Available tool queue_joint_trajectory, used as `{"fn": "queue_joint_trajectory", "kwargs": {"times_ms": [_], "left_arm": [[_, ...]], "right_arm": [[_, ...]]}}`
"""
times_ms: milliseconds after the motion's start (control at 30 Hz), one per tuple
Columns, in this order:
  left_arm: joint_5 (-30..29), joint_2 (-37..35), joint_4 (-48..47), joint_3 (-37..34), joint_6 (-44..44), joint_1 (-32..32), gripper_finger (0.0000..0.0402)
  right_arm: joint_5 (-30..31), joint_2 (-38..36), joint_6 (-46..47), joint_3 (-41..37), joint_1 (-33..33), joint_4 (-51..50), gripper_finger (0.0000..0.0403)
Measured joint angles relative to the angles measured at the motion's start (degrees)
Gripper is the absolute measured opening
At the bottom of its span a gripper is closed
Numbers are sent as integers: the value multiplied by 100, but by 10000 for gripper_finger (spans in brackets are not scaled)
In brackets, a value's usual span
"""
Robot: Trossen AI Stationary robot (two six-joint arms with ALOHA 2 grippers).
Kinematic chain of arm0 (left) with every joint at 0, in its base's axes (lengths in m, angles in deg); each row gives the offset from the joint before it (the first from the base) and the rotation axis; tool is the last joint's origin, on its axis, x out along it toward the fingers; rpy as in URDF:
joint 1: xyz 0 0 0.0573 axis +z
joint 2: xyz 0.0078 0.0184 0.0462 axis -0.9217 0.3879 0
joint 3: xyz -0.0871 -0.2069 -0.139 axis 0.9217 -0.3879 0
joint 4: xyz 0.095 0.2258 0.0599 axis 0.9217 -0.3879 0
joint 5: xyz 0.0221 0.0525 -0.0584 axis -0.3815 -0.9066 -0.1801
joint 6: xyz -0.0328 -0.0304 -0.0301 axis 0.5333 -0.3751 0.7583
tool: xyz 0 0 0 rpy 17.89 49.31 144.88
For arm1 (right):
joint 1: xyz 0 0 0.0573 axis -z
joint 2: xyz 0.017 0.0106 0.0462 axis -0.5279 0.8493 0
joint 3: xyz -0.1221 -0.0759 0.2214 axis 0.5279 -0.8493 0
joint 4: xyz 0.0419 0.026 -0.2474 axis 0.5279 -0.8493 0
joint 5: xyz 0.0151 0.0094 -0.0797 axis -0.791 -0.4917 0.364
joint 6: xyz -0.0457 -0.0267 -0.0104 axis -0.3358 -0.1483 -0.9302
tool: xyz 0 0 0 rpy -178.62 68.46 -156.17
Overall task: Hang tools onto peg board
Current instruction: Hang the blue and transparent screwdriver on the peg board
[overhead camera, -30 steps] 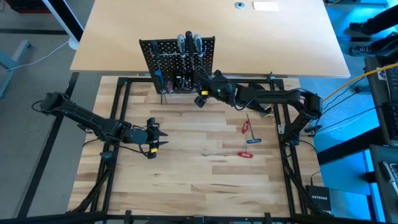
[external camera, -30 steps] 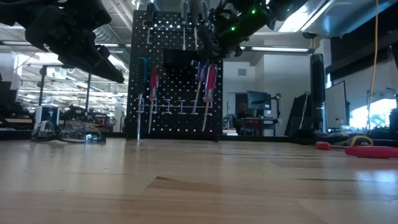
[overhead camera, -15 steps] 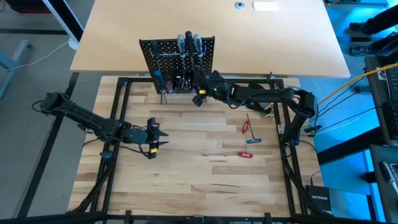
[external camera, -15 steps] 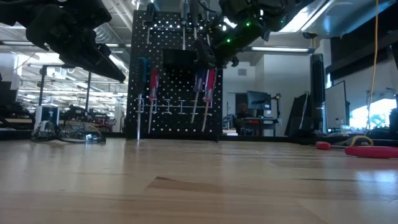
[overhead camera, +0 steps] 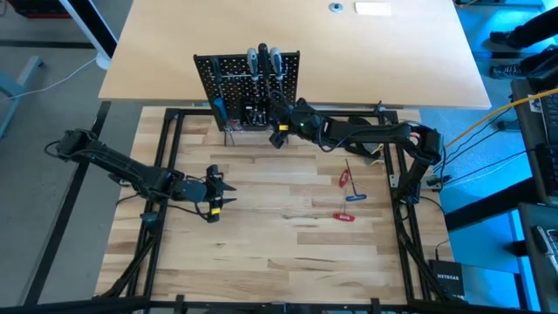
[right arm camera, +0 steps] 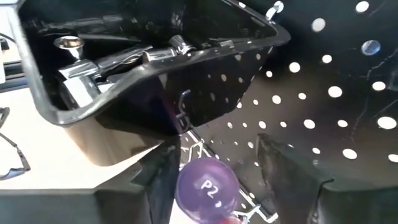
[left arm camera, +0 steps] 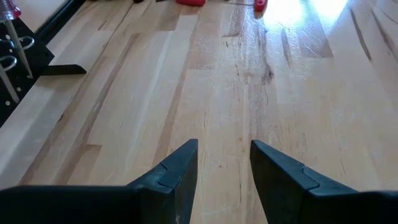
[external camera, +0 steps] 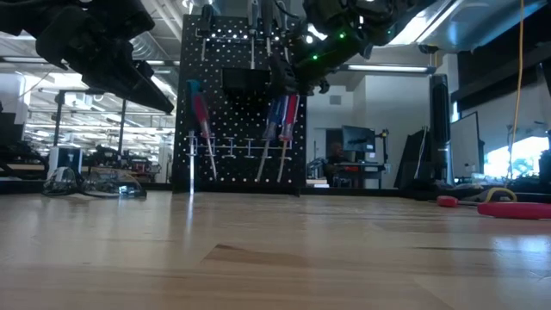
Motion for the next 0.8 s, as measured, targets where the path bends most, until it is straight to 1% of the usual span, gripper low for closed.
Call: {"fn": "queue_joint_trajectory", "kwargs": {"times_ms": [133, 267, 400, 500, 633, 733, 800], "left_arm": [[2, 0, -14, 0, 2, 0, 136], [2, 0, -15, 0, 2, 0, 136], [2, 0, -13, 0, 2, 0, 136], [2, 0, -13, 0, 2, 0, 136], [2, 0, -13, 0, 2, 0, 136], [2, 0, -13, 2, 2, 0, 136], [2, 0, -9, 2, 2, 0, 136]], "right_arm": [[-28, -104, -26, 0, 0, -97, 239], [-93, -318, -209, 4, -9, -547, 258], [-110, -529, -349, 3, -12, -1141, 261], [-112, -752, -357, 2, -86, -1380, 261], [-73, -1110, -354, 4, -325, -1753, 261], [207, -1359, -318, 4, -540, -2310, 261], [393, -1392, -186, 9, -651, -2652, 262]]}}
